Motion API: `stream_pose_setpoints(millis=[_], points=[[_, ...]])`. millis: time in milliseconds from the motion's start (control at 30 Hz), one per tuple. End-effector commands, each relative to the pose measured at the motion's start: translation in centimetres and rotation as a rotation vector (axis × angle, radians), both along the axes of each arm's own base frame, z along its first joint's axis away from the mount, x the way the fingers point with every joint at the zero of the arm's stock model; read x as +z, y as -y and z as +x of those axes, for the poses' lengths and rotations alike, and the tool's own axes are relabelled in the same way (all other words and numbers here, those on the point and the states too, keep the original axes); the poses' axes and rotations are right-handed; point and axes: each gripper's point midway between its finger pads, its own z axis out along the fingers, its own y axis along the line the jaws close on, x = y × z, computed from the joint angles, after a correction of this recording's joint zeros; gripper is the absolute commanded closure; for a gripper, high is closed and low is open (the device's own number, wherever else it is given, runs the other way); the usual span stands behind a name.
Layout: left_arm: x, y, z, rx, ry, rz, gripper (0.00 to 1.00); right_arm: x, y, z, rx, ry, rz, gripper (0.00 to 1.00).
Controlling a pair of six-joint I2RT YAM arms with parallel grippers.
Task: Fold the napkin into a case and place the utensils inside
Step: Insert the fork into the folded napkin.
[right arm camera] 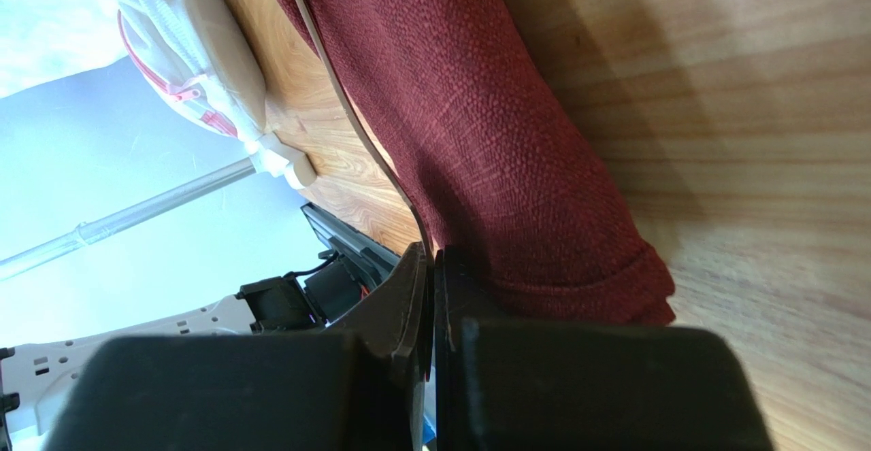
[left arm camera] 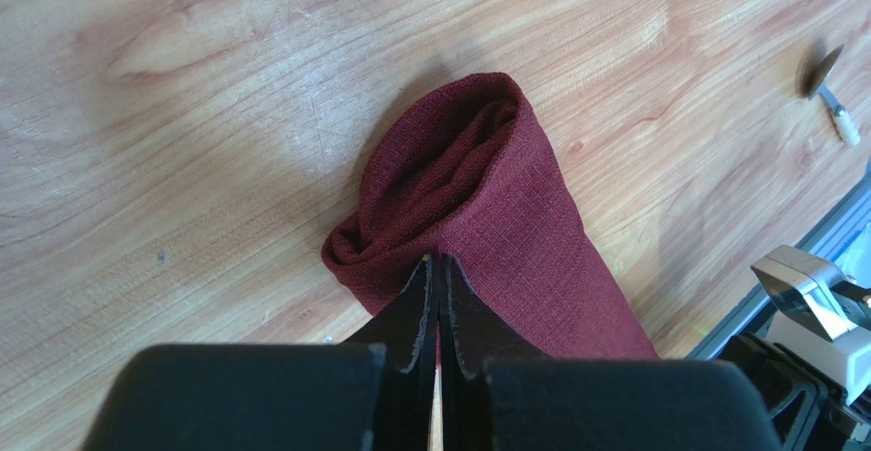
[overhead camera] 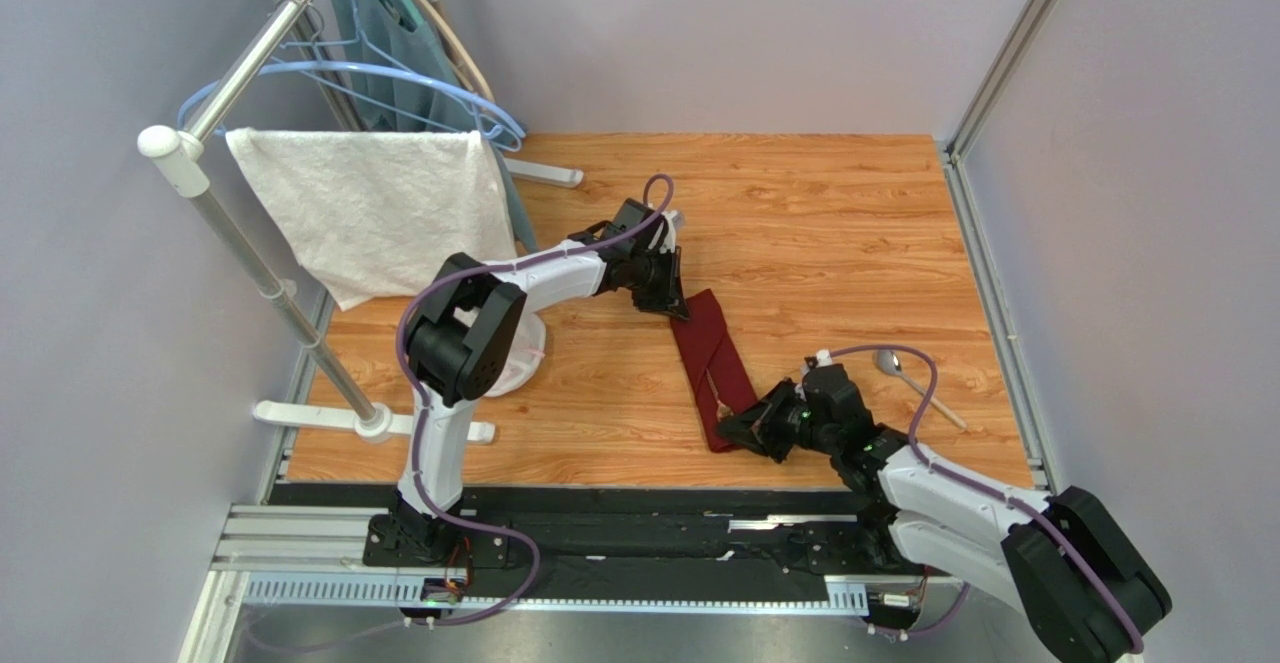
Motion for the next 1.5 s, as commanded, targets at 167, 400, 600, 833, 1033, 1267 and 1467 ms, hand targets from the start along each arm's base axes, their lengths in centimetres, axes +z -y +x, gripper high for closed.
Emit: stream_pose_setpoints(millis=[167,400,600,833,1033,1267,1467], points=[[2.0,0.5,0.2,-0.002,0.030,-0.044,1.00,2.7,-1.7,2.8,-0.024,0.116,0.051,1.00],[2.3,0.6,0.2,-0.004,0.035,-0.048,1.00,2.6,-1.9,3.4,-0.043,0.123,0.046,1.00],[2.3,0.5,0.1,-0.006,0.033,-0.047,1.00,3.2,-2.2,3.9,-0.038,0.133,0.037,0.94],[2.6,0.5,0.3,-0.006,0.039,-0.048,1.00,2.5,-1.5,2.9,-0.030,0.104,0.002,0.58],[2.4,0.4,0.0,-0.013,0.036,-0.040,1.00,1.9,-0.9,1.5,0.001,0.073,-0.025,0.54],[2.4,0.5,0.2,-0.014,0.040,-0.040,1.00,2.0,0.2,0.4,-0.007,0.085,-0.032,0.58],[2.1,0.5,0.2,-0.014,0.034,-0.037,1.00,1.1,0.7,-0.2,-0.015,0.052,-0.054,0.73]])
